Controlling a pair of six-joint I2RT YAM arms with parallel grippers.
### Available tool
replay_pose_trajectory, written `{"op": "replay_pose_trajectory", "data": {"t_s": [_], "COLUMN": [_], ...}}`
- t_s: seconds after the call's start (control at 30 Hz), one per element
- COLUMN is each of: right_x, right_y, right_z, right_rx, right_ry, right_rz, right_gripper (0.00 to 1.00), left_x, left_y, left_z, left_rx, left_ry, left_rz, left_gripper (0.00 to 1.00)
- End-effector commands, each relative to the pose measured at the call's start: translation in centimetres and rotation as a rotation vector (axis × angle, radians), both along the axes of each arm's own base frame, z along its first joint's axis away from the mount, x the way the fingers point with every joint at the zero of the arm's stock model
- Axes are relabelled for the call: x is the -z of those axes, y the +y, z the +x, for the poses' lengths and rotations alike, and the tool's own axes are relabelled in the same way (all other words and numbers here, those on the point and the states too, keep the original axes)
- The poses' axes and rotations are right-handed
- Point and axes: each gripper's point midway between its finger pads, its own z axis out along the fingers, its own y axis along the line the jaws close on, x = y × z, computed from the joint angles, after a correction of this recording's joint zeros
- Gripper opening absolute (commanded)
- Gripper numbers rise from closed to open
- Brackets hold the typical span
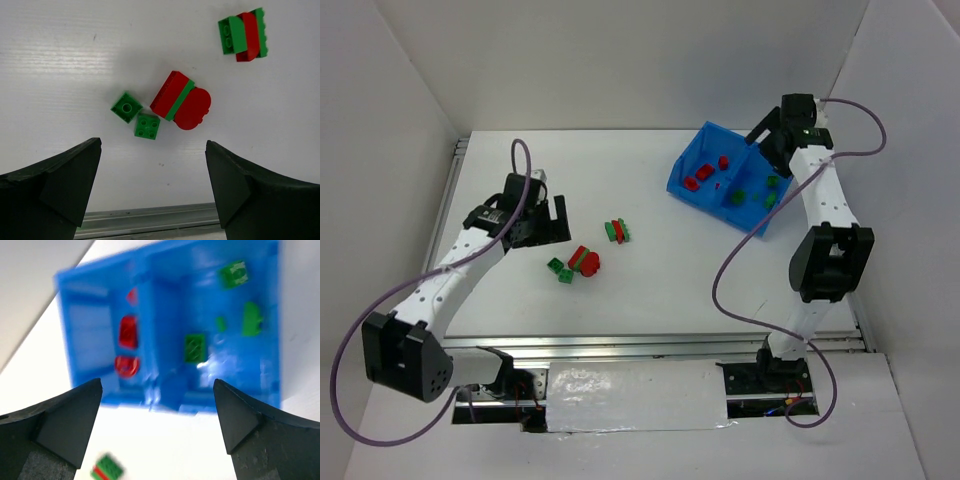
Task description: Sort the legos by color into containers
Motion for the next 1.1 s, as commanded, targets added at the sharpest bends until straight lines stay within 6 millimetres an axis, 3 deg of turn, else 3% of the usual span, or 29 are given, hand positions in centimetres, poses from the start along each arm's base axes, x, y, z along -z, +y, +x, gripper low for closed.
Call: {"op": "replay_pose_trajectory", "data": {"t_s": [0.0, 0.03, 0.07, 0.13, 0.17, 0.27, 0.43, 0.63, 0.87, 1.07], "right_x": [-5.6, -7.8, -5.4, -4.6, -4.3, -3.2, -2.4, -2.0, -1.1, -0.6], "right_y": [6.6, 9.7, 11.1, 13.6, 15.9, 18.9, 21.2, 22.4, 23.1, 24.4], "right_z": [-3.2, -4.4, -5.9, -8.6, -9.8, -13.1, -16.7, -19.5, -20.9, -21.8], "right_rx": [-0.241, -0.325, -0.376, -0.444, -0.504, -0.593, -0.699, -0.775, -0.807, -0.86], "right_ry": [-0.082, -0.154, -0.109, -0.13, -0.132, -0.128, -0.111, -0.113, -0.111, -0.096], "right_rz": [-0.033, -0.026, -0.023, 0.0, 0.026, 0.099, 0.146, 0.148, 0.159, 0.163], "right_gripper": [1.0, 1.0, 1.0, 1.0, 1.0, 1.0, 1.0, 1.0, 1.0, 0.99], "left_x": [2.1, 2.6, 3.2, 4.4, 4.7, 5.9, 7.8, 8.7, 10.8, 11.6], "left_y": [-0.2, -0.8, -1.1, -1.8, -2.1, -3.3, -3.2, 0.5, 2.3, 2.1], "left_z": [0.5, 0.5, 0.5, 0.9, 1.0, 1.9, 2.4, 1.5, 0.2, 0.7], "left_rx": [0.026, 0.05, 0.062, 0.093, 0.1, 0.133, 0.11, -0.046, -0.227, -0.383], "left_ry": [0.071, 0.09, 0.11, 0.138, 0.142, 0.152, 0.197, 0.226, 0.288, 0.282], "left_rz": [0.02, 0.007, -0.002, -0.006, -0.003, 0.034, 0.065, 0.147, 0.119, 0.046], "left_gripper": [0.97, 0.95, 0.94, 0.93, 0.93, 0.93, 0.9, 0.92, 0.89, 0.87]}}
